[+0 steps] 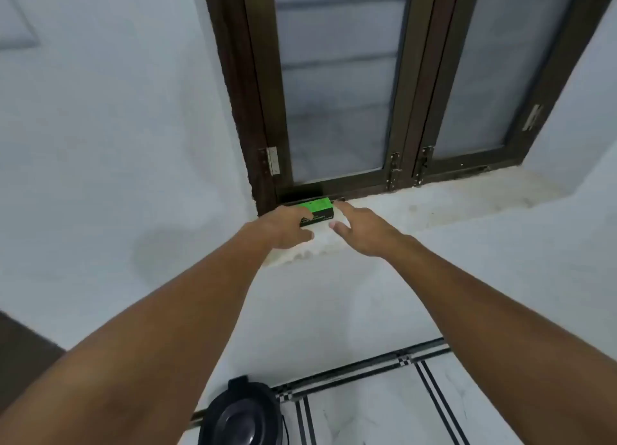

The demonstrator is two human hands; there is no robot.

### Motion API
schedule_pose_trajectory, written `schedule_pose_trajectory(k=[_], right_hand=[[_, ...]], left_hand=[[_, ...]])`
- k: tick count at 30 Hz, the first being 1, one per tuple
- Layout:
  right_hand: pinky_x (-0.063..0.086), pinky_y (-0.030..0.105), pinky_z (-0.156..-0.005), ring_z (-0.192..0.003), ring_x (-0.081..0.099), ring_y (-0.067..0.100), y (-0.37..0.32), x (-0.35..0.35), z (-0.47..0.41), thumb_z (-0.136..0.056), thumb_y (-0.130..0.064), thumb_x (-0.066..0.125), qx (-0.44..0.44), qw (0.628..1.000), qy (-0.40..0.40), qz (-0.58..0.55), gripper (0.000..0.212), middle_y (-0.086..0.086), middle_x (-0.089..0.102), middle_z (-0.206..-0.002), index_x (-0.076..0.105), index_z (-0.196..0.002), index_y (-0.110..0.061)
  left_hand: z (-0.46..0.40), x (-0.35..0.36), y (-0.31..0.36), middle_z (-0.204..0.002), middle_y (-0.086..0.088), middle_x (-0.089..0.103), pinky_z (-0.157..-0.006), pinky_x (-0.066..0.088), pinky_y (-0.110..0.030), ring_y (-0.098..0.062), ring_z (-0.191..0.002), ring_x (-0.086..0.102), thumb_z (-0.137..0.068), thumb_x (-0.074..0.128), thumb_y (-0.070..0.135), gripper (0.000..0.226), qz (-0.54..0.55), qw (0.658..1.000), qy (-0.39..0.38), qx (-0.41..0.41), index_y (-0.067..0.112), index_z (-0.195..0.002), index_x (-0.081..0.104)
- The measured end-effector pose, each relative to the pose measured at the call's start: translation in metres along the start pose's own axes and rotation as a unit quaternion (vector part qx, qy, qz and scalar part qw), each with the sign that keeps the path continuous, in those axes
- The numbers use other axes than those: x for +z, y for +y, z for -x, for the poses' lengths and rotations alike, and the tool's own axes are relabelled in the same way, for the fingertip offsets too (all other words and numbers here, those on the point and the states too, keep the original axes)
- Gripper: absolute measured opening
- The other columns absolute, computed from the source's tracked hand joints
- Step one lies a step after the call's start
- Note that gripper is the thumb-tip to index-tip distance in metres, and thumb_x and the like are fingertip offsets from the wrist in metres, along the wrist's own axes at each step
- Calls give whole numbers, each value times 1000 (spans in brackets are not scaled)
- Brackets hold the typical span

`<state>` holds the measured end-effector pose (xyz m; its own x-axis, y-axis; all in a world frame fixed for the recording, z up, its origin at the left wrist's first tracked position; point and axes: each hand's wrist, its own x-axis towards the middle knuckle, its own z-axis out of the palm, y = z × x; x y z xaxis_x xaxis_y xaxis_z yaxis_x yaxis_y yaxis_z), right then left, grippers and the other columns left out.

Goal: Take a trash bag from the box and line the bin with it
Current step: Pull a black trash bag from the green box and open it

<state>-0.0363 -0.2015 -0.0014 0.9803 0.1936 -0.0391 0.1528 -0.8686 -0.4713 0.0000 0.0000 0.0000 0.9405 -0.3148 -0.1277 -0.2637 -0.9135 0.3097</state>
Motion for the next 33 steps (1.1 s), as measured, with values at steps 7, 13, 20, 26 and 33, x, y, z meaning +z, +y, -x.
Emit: schedule_pose_trajectory(k=[7, 13, 20, 26, 33], right_hand=[[40, 44, -113, -139, 46, 34, 40, 20, -87, -106, -44, 46, 60, 992, 3, -111, 60, 15, 47, -154, 33, -157, -17], [43, 37, -101, -127, 54, 35, 59, 44, -144, -109, -26, 41, 33, 990, -2, -136, 42, 18, 59, -139, 49, -145, -7], [37, 26, -58, -84, 58, 25, 74, 60, -194, -104, -21, 51, 47, 971, -9, -234, 22, 7, 65, -86, 66, -96, -7], [61, 42, -80, -93, 71, 30, 89, 68, -208, -97, -10, 55, 98, 935, -16, -341, 23, 8, 75, -95, 74, -89, -21], [42, 4, -50, -77, 62, 6, 85, 49, -196, -97, -12, 67, 73, 903, -54, -420, 27, 5, 71, -103, 69, -123, -7]], left_hand=[[-79, 33, -15, -141, -7, 55, -105, 40, -46, -31, -128, 50, -98, 54, 47, 54, -63, 994, 53, -68, 28, -148, 44], [-107, 68, -31, -153, -9, 43, -112, 27, -46, -29, -139, 38, -99, 46, 48, 59, -192, 976, 82, -62, 28, -153, 34], [-132, 80, -27, -147, -10, 45, -102, 39, -47, -33, -132, 41, -93, 56, 55, 80, -171, 973, 84, -134, 18, -157, 26], [-128, 83, -31, -134, -3, 50, -101, 42, -48, -28, -126, 42, -88, 63, 55, 61, -104, 979, 98, -147, 24, -139, 48], [-117, 71, -31, -141, -3, 48, -91, 51, -44, -27, -128, 44, -93, 66, 39, 60, -30, 986, 116, -115, 23, -146, 42]])
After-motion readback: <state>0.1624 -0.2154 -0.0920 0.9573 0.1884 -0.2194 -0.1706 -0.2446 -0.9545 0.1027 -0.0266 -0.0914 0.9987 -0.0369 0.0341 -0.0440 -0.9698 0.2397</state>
